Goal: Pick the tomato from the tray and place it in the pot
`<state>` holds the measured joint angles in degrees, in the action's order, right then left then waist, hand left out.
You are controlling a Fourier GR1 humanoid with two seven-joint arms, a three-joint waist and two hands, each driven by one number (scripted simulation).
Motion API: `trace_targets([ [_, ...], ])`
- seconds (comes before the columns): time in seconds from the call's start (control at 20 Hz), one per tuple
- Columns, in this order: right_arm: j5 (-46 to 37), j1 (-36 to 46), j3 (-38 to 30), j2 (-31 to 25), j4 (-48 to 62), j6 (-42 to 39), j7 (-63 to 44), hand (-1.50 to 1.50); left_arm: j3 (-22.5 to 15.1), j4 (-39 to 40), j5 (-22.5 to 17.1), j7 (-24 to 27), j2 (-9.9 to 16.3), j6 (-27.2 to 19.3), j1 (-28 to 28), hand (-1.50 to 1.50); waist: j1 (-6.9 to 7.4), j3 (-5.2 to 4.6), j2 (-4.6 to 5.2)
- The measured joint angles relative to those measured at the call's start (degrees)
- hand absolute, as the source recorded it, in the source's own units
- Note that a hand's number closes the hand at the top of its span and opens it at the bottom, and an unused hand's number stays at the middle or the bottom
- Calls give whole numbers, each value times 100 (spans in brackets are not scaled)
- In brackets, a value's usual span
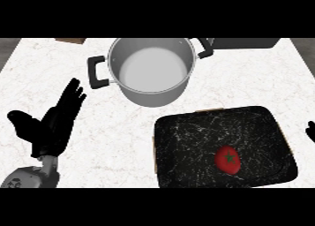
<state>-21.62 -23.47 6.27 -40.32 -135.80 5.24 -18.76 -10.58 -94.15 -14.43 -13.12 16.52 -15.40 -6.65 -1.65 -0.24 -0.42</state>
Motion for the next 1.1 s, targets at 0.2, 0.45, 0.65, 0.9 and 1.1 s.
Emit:
trace_targets([
  [0.2,73,170,11,-379,-88,-609,-1058,-150,40,-65,17,-187,37,4,-109,0,68,2,20],
  [0.45,220,910,300,-413,-104,-1238,-2542,-150,17,-71,83,-243,-36,45,-176,0,158,8,40],
  [0.65,287,1584,666,-79,-77,-1557,-3511,-150,33,-76,136,-265,-134,108,-208,0,181,13,43],
  [0.9,402,1988,880,193,19,-1830,-3936,-150,168,-68,173,-345,-179,210,-244,0,182,17,42],
  [1.1,413,2098,1079,235,51,-1953,-4107,-150,175,-127,224,-344,-231,255,-162,0,182,18,41],
])
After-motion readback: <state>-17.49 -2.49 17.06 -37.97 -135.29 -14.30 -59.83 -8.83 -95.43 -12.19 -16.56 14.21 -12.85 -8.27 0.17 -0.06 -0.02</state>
